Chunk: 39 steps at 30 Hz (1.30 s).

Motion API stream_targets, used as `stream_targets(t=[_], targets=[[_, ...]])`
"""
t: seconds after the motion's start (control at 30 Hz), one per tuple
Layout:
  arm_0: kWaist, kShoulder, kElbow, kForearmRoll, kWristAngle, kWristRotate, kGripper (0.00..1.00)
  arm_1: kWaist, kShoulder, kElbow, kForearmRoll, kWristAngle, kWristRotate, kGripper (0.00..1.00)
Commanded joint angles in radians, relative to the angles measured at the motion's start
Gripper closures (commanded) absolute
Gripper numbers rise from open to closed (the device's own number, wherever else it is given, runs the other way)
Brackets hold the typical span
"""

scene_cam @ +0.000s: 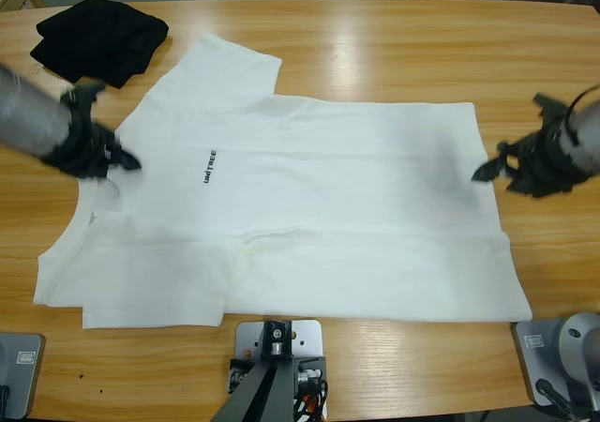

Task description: Fold clothes

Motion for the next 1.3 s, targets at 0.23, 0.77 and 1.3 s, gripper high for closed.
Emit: stream_targets(t=[0.23,0.77,1.3], targets=[[0.424,0.297,-0.482,0.074,-0.432,0.568,0.023,-0.429,0.223,-0.209,-0.152,0.302,-0.461,0.092],[0.409,0.831,-1.371,0.358,-0.465,0.623,0.05,-0.481,0.506,-0.453,-0.132,0.376,-0.554,0.091],[0.379,1.026,-1.66,0.606,-0.322,0.588,0.147,-0.522,0.525,-0.469,-0.148,0.382,-0.581,0.073]])
